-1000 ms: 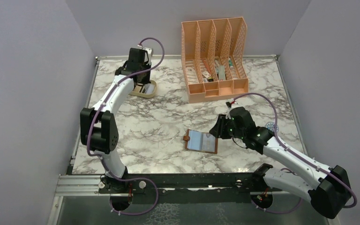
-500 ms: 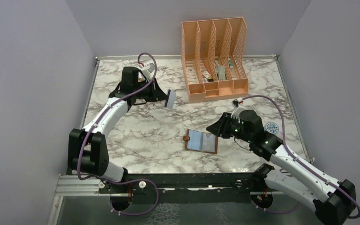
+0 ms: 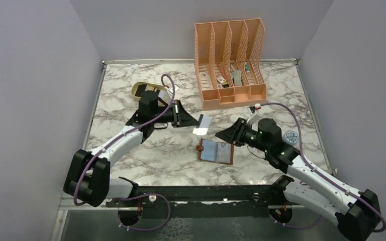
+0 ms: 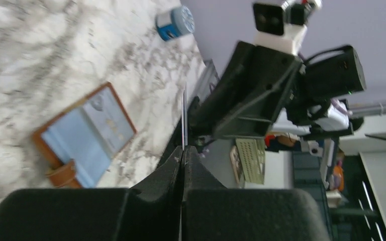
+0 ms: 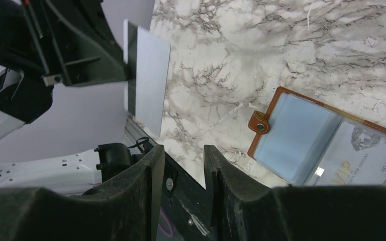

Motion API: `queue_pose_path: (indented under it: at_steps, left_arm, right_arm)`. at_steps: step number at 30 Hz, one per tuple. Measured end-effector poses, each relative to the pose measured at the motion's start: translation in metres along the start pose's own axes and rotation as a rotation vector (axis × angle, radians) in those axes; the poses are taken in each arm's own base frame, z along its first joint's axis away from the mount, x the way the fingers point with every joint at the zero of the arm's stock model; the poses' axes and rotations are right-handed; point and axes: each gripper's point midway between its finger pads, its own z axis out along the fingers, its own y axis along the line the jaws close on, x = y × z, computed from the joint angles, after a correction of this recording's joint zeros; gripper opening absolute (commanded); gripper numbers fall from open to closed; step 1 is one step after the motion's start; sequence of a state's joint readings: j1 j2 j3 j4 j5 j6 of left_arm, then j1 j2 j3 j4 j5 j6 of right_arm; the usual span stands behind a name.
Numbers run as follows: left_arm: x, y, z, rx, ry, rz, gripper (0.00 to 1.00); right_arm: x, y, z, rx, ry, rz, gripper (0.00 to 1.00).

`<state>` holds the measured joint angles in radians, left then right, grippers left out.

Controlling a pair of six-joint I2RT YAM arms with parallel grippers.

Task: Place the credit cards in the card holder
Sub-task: Pick up the credit card from the storage box, then insert the credit card into the card holder.

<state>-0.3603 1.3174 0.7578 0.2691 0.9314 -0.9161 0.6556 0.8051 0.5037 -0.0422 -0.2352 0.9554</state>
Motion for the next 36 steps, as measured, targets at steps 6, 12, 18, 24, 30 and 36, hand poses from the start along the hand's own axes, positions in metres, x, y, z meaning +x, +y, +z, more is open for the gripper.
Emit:
queue_pose_path:
  at_steps: [6, 12, 18, 24, 30, 36]
  left_arm:
    - [0.044, -0.03, 0.022, 0.096, 0.11, -0.018, 0.0]
    - [0.049, -0.033, 0.027, 0.109, 0.1, -0.032, 0.0]
    - [0.054, -0.028, 0.03, 0.105, 0.089, -0.066, 0.0]
    - [0.066, -0.029, 0.034, 0.112, 0.112, -0.088, 0.0]
    - [0.067, -0.025, 0.034, 0.105, 0.1, -0.108, 0.0]
    - [0.068, -0.02, 0.035, 0.094, 0.086, -0.113, 0.26]
  right_arm:
    - [0.003, -0.003, 0.007, 0.01, 0.017, 0.043, 0.34]
    - [0.005, -0.004, 0.006, 0.003, 0.015, 0.061, 0.26]
    - [0.009, -0.005, 0.005, -0.012, 0.016, 0.068, 0.32]
    - [0.005, 0.007, 0.005, -0.067, 0.007, 0.071, 0.31]
    - [0.004, 0.009, 0.004, -0.073, 0.006, 0.074, 0.11]
    - [0.004, 0.011, 0.0, -0.087, -0.003, 0.076, 0.01]
